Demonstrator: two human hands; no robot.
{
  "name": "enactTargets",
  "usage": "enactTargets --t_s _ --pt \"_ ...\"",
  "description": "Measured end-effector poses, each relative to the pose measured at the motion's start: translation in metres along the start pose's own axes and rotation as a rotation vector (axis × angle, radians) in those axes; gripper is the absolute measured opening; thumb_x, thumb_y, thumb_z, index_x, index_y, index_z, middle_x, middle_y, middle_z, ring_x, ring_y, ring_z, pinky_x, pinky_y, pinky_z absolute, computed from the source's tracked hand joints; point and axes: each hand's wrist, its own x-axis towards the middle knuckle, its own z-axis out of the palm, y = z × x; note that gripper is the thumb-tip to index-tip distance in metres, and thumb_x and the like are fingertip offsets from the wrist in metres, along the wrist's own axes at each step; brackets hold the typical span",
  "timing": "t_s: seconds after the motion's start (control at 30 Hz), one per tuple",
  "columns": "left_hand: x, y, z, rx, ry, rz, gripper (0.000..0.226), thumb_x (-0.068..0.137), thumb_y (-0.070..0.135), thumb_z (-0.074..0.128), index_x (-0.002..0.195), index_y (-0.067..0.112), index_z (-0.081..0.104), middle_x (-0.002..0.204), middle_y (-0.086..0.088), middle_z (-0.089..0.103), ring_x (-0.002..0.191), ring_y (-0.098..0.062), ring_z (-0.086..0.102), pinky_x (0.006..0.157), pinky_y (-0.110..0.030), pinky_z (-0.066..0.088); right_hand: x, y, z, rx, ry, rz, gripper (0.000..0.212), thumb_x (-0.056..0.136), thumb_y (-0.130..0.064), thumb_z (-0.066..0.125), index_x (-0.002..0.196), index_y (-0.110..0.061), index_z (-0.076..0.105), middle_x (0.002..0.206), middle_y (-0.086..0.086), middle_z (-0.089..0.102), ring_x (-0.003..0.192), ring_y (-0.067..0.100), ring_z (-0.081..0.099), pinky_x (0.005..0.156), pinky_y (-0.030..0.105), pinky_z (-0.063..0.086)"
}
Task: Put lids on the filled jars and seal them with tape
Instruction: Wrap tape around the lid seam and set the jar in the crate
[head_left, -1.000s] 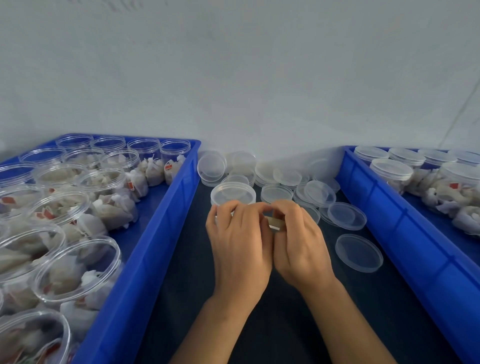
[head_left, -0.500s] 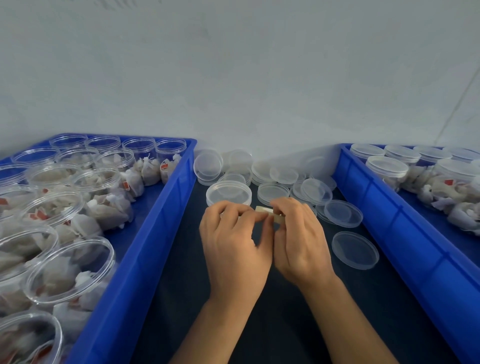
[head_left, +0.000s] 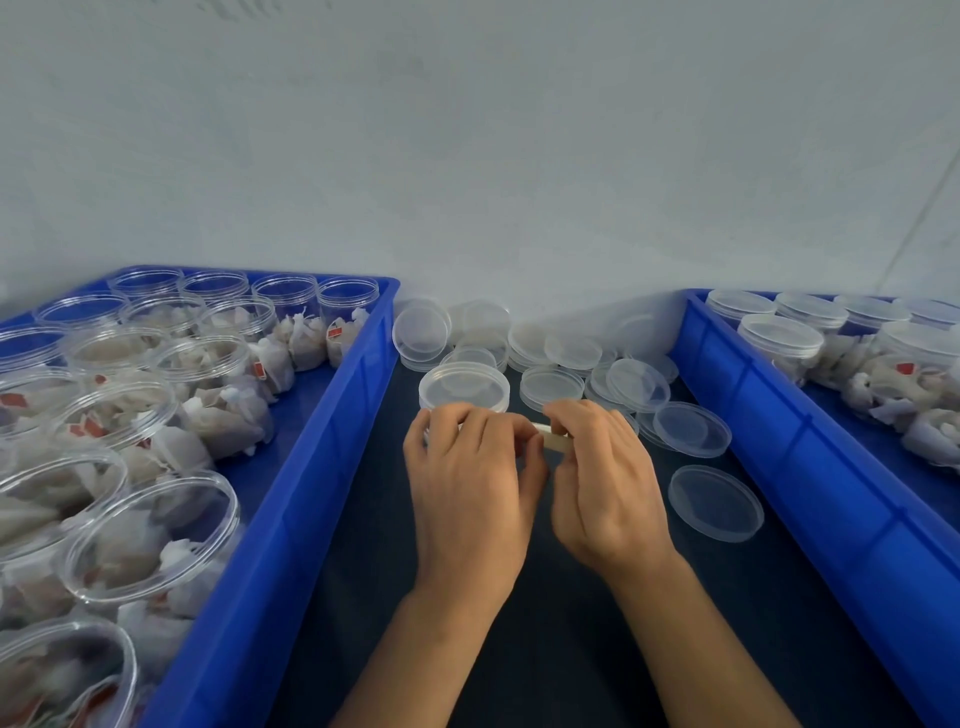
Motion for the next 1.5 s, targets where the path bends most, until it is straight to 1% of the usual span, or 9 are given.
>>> enactTargets --t_s 0.3,0.4,0.53,0.63,0.73,1.1,1.17,1.3,1.5 --pt "-0.002 0.004 0.0 -0.038 0.0 -0.024 0.01 0.097 0.024 0.076 0.095 0.017 0.069 0.094 0.002 0.069 0.101 -0.021 0.06 0.096 -0.059 0.053 -0.001 0.001 0.002 0.012 -0.024 0.044 0.037 0.086 0.001 0.045 0.121 -0.009 0.051 0.09 0.004 0.056 0.075 0.017 0.047 0.07 0.03 0.038" --pt "-0.001 0.004 -0.001 -0.076 0.012 -0.02 0.007 0.099 0.024 0.071 0.1 0.017 0.07 0.097 0.005 0.069 0.102 -0.019 0.059 0.096 -0.056 0.053 -0.003 0.005 0.0 0.006 -0.009 0.08 0.044 0.083 0.002 0.042 0.125 -0.009 0.05 0.093 0.005 0.058 0.077 0.018 0.049 0.068 0.039 0.044" --pt "-0.001 0.005 -0.003 -0.092 -0.022 -0.028 0.02 0.101 0.033 0.071 0.117 0.02 0.072 0.106 0.008 0.07 0.109 -0.02 0.059 0.099 -0.059 0.05 -0.002 0.006 -0.002 0.026 0.028 0.086 0.043 0.085 0.001 0.041 0.126 -0.011 0.049 0.093 0.006 0.057 0.076 0.021 0.049 0.065 0.044 0.046" --pt "-0.002 0.006 -0.003 -0.113 0.011 -0.011 0.015 0.098 0.031 0.079 0.108 0.02 0.076 0.1 0.008 0.072 0.104 -0.02 0.062 0.097 -0.061 0.051 -0.001 0.003 -0.001 0.042 0.02 0.042 0.04 0.087 0.001 0.043 0.124 -0.011 0.05 0.093 0.005 0.058 0.077 0.017 0.048 0.068 0.037 0.043" --pt "-0.002 0.004 -0.003 -0.154 0.078 -0.02 0.008 0.094 0.023 0.083 0.096 0.017 0.078 0.092 0.007 0.073 0.095 -0.019 0.063 0.093 -0.061 0.053 0.0 0.001 0.0 0.027 0.001 0.019 0.041 0.084 0.0 0.043 0.124 -0.01 0.05 0.09 0.008 0.059 0.075 0.022 0.051 0.067 0.037 0.042" --pt "-0.003 0.009 -0.004 -0.042 0.006 -0.018 0.009 0.098 0.025 0.077 0.097 0.017 0.075 0.094 0.004 0.074 0.098 -0.019 0.067 0.099 -0.058 0.051 -0.001 -0.001 0.001 -0.031 -0.053 0.076 0.04 0.084 0.005 0.05 0.123 -0.001 0.058 0.09 0.006 0.059 0.075 0.024 0.053 0.067 0.043 0.046" --pt "-0.002 0.009 -0.005 -0.048 -0.001 -0.024 0.008 0.098 0.025 0.075 0.097 0.017 0.073 0.095 0.005 0.073 0.098 -0.018 0.066 0.1 -0.059 0.05 0.0 -0.001 0.002 -0.029 -0.07 0.096 0.043 0.085 0.006 0.053 0.126 -0.003 0.058 0.092 0.004 0.059 0.078 0.022 0.053 0.071 0.04 0.045" --pt "0.0 0.012 -0.006 -0.085 -0.015 -0.069 0.009 0.098 0.026 0.068 0.096 0.018 0.069 0.096 0.006 0.072 0.098 -0.017 0.066 0.104 -0.059 0.048 0.0 0.0 -0.001 0.079 -0.121 0.166 0.047 0.091 -0.007 0.042 0.136 -0.014 0.053 0.101 -0.007 0.056 0.088 0.015 0.054 0.077 0.033 0.047" --pt "0.0 0.009 -0.004 -0.139 -0.056 -0.132 0.008 0.098 0.025 0.072 0.098 0.023 0.063 0.095 0.011 0.068 0.098 -0.011 0.065 0.117 -0.055 0.041 -0.003 0.007 0.002 0.248 -0.17 0.291 0.058 0.093 0.001 0.049 0.143 -0.029 0.049 0.11 -0.014 0.057 0.093 0.016 0.061 0.075 0.029 0.051"
